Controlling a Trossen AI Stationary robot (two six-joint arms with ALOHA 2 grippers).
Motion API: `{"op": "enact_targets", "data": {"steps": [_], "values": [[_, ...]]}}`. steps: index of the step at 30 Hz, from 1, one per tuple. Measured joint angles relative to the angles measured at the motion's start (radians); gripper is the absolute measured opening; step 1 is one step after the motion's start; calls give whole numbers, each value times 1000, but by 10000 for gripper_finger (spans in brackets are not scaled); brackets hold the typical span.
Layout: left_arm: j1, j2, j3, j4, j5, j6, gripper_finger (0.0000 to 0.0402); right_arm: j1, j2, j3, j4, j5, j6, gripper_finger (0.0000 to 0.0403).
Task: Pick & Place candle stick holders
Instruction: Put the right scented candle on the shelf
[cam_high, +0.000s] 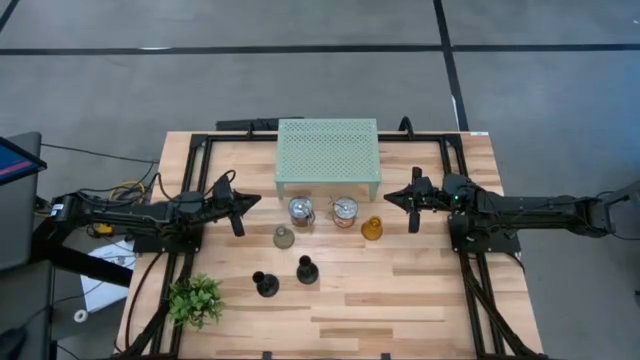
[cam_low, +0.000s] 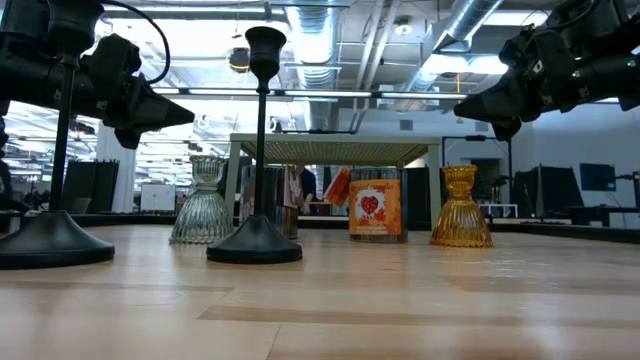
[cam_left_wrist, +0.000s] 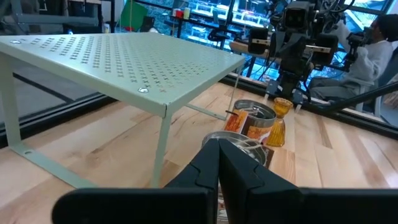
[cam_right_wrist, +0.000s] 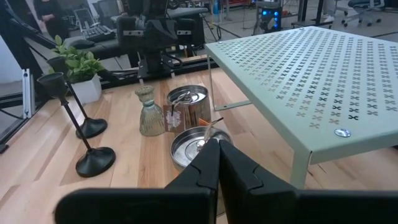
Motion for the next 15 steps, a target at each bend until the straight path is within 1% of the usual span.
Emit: {"op": "enact_targets", "data": {"steps": [15], "values": [[0,0,0,1,0,2,8,-2,0,0,0,8,0,0]]}}
